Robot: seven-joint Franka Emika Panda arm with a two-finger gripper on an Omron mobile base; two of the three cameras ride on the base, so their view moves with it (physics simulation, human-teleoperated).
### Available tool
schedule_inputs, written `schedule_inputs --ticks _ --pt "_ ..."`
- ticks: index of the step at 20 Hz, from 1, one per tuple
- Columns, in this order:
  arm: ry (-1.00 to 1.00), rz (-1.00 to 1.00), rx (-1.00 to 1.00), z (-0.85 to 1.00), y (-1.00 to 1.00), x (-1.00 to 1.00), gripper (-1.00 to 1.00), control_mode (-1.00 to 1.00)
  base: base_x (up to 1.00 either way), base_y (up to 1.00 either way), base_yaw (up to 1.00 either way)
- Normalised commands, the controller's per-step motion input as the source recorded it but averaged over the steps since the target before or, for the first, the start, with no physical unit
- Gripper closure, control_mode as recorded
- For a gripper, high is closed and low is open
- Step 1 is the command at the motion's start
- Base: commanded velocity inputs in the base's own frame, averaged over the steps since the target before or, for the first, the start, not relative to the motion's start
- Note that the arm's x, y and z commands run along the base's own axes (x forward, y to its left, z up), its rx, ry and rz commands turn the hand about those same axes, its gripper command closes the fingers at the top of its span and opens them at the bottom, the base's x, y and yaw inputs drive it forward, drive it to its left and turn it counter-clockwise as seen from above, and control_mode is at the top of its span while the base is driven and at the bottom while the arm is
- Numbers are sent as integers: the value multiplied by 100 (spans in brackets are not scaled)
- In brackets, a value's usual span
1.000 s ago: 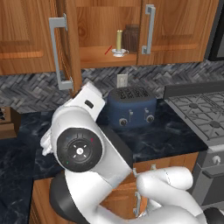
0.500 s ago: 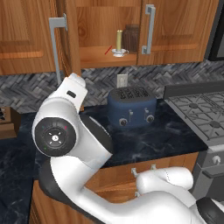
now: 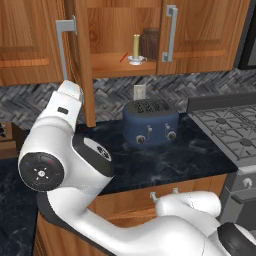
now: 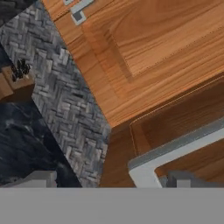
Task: Pick the candle and jar from the dining table and place them in the open cabinet. Close the cabinet after placing the objects.
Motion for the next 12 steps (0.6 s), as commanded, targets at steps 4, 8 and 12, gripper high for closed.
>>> schedule_inputs --ticks 4,8,12 --pt "-5 -2 -12 0 15 34 -100 -100 0 0 0" --pt "0 -6 -11 0 12 43 -100 -100 0 0 0" --pt "0 -13 -10 0 5 35 -100 -100 0 0 0"
